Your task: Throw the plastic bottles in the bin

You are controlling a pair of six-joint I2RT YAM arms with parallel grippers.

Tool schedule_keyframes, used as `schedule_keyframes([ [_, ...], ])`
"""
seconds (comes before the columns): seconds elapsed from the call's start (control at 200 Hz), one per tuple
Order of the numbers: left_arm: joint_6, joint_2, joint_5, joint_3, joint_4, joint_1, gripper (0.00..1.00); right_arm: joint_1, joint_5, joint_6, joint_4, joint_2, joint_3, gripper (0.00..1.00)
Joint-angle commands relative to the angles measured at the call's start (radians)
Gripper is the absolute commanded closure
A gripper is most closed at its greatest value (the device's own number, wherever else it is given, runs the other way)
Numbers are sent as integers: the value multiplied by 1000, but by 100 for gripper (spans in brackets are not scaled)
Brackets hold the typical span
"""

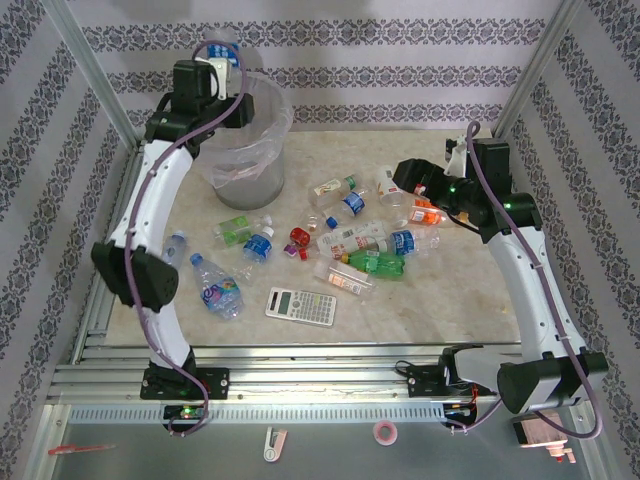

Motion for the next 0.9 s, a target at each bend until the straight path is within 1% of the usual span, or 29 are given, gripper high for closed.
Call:
schedule_keyframes([
  [0.0, -100, -17, 29, 141, -151, 3, 0, -13, -37, -27, -21, -24, 17, 2],
  [0.165, -150, -31, 58, 286, -182, 2, 0, -18, -40, -27, -22, -30, -8, 2],
  [0.285, -157, -80, 116, 308, -165, -3, 0, -32, -35, -16, -41, -23, -25, 2],
  [0.385, -143, -133, 189, 291, -119, -19, 0, -52, -37, 2, -63, -12, -39, 2],
  [0.44, -132, -160, 211, 275, -94, -33, 0, -62, -37, 4, -82, -1, -45, 2],
  [0.58, -107, -221, 276, 236, -37, -66, 0, -71, 3, -33, -167, 37, -55, 2],
  [0.719, -64, -270, 311, 181, 0, -105, 0, -70, 53, -49, -226, 64, -88, 2],
  [0.894, -8, -323, 345, 78, 52, -158, 0, -84, 87, 6, -214, 69, -160, 2],
])
